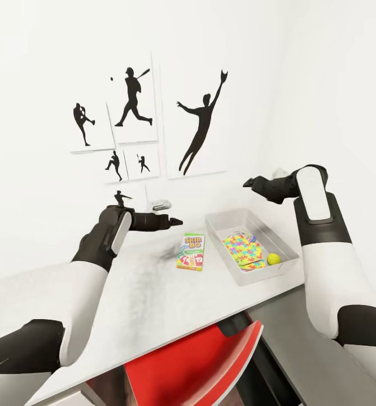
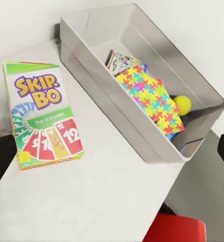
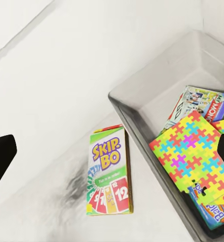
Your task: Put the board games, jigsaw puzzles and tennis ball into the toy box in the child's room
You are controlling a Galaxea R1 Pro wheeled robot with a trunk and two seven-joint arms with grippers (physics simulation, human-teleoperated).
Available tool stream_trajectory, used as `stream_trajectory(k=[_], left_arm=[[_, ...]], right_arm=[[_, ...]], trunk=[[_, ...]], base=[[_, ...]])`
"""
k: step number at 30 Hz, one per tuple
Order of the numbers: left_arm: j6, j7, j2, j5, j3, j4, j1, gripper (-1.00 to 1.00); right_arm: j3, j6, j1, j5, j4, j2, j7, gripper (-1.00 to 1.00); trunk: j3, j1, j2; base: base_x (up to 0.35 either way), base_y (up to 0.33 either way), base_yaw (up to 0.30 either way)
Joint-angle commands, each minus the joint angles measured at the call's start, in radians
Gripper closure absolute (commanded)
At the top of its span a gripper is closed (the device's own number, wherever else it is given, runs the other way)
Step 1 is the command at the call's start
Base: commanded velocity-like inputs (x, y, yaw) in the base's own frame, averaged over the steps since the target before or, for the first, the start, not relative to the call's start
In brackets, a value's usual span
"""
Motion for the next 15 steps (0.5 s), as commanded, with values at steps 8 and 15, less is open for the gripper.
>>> stream_trajectory(k=[8,15], left_arm=[[-0.020,0.103,-0.020,0.019,0.020,0.003,-0.011,-1.00],[-0.026,0.123,-0.018,0.021,0.129,0.001,-0.012,-1.00]], right_arm=[[-0.001,0.003,-0.001,-0.010,-0.010,0.002,-0.010,-1.00],[-0.001,0.003,-0.001,-0.009,-0.011,0.012,-0.011,-1.00]], trunk=[[0.007,0.001,-0.002],[0.019,0.001,-0.002]], base=[[0.000,0.000,0.000],[0.000,0.000,0.000]])
